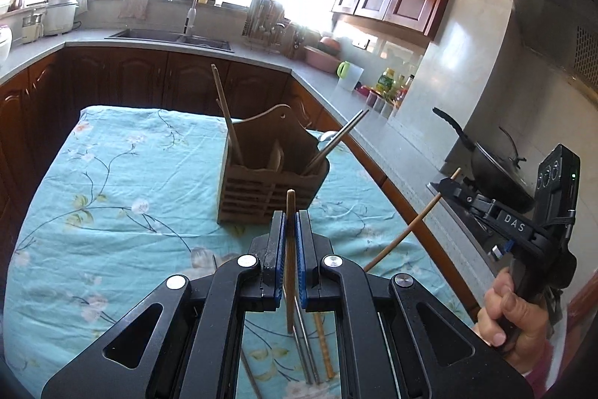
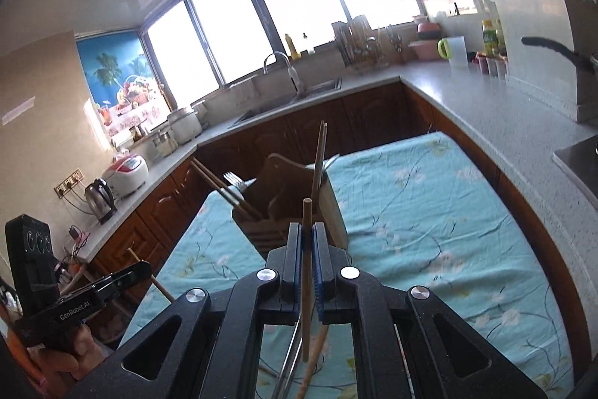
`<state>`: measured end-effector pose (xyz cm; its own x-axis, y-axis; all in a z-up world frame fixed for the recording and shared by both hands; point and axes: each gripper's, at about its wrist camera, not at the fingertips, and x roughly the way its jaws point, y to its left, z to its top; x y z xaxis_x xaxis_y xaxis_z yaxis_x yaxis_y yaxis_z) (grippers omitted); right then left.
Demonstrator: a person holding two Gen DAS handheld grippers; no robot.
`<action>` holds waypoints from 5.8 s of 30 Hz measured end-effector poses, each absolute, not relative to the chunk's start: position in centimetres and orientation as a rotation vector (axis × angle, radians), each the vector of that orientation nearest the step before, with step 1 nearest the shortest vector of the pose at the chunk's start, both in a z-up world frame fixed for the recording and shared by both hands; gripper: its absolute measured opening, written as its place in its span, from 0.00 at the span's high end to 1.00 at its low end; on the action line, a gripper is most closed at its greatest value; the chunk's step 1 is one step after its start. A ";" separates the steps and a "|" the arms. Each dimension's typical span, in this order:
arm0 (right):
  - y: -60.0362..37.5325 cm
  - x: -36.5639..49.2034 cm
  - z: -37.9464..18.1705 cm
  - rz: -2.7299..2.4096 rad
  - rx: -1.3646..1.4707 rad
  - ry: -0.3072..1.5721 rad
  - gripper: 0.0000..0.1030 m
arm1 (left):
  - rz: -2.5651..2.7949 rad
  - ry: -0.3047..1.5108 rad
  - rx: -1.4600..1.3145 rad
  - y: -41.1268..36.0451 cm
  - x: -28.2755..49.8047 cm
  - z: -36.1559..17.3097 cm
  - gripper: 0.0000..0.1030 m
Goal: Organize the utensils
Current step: 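Lift both wooden chopsticks and carry them above the wooden holder, then lower the wooden chopsticks into the holder and open both grippers, then move both open grippers back down to the metal chopsticks on the cloth, then grasp a metal chopstick with the left gripper while the right gripper grasps another metal chopstick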
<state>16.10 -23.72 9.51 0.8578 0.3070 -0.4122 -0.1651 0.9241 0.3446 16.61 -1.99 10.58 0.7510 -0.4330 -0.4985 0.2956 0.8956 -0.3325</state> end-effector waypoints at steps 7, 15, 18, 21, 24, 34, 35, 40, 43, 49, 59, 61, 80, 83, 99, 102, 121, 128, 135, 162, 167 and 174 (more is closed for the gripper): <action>-23.6 16.4 10.0 0.254 0.302 0.465 0.95 | -0.393 0.588 -0.245 -1.7 17.0 10.8 0.96; -23.7 16.7 10.4 0.253 0.308 0.448 0.95 | -0.387 0.558 -0.246 -1.6 17.6 11.8 0.96; -23.6 17.1 10.9 0.255 0.301 0.436 0.95 | -0.382 0.532 -0.244 -1.5 18.1 12.7 0.96; -23.5 17.5 11.4 0.254 0.301 0.419 0.95 | -0.374 0.499 -0.243 -1.2 18.6 13.8 0.96; -23.3 18.1 12.3 0.251 0.302 0.391 0.95 | -0.363 0.463 -0.249 -0.9 19.5 15.5 0.96; -23.2 22.0 17.0 0.216 0.313 0.248 0.95 | -0.295 0.314 -0.219 -0.8 23.7 21.1 0.96; -23.1 22.6 17.5 0.210 0.312 0.235 0.95 | -0.286 0.306 -0.215 -0.9 24.2 21.3 0.96; -22.6 25.4 18.1 0.178 0.281 0.210 0.95 | -0.241 0.279 -0.195 -1.8 26.9 21.0 0.96; -22.1 26.4 16.9 0.165 0.265 0.217 0.95 | -0.228 0.294 -0.202 -2.1 28.1 19.3 0.96; -21.5 26.9 13.3 0.156 0.261 0.233 0.95 | -0.209 0.354 -0.228 -2.4 29.6 15.1 0.96; -21.1 28.0 8.6 0.155 0.287 0.343 0.94 | -0.204 0.451 -0.228 -3.0 30.2 11.2 0.96; -21.2 28.0 8.3 0.151 0.284 0.346 0.94 | -0.192 0.459 -0.218 -3.2 30.3 10.7 0.95; -22.4 28.5 8.5 0.163 0.335 0.395 0.85 | -0.198 0.498 -0.258 -2.1 30.2 11.5 0.89; -22.8 27.7 9.0 0.174 0.350 0.369 0.52 | -0.195 0.480 -0.278 -1.6 29.1 12.0 0.66; -23.1 20.1 9.4 0.200 0.364 0.300 0.08 | -0.126 0.515 -0.333 1.7 21.9 8.7 0.21; -23.1 18.9 7.6 0.200 0.380 0.338 0.08 | -0.124 0.555 -0.323 1.7 20.8 6.8 0.21; -23.6 14.3 -1.9 0.160 0.397 0.563 0.08 | -0.123 0.734 -0.321 1.0 16.4 -1.1 0.21; -22.6 14.4 -2.7 0.165 0.385 0.590 0.08 | -0.118 0.760 -0.311 1.3 16.5 -2.0 0.21; -21.6 15.6 -2.9 0.174 0.359 0.617 0.09 | -0.117 0.794 -0.294 1.2 17.5 -2.8 0.22; -15.1 26.0 -7.3 0.208 0.158 0.906 0.86 | -0.216 0.997 -0.155 -2.9 25.6 -6.2 0.66; -14.2 26.4 -7.4 0.184 0.071 0.891 0.88 | -0.213 0.979 -0.094 -4.2 26.1 -6.3 0.75; -13.6 26.4 -7.5 0.178 0.030 0.886 0.91 | -0.197 0.968 -0.070 -4.4 26.3 -6.3 0.94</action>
<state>26.42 -13.59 -7.55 0.6185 0.1677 -0.7677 -0.1426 0.9847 0.1002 26.27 -4.36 -6.34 0.5509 -0.1973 -0.8109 0.1348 0.9799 -0.1469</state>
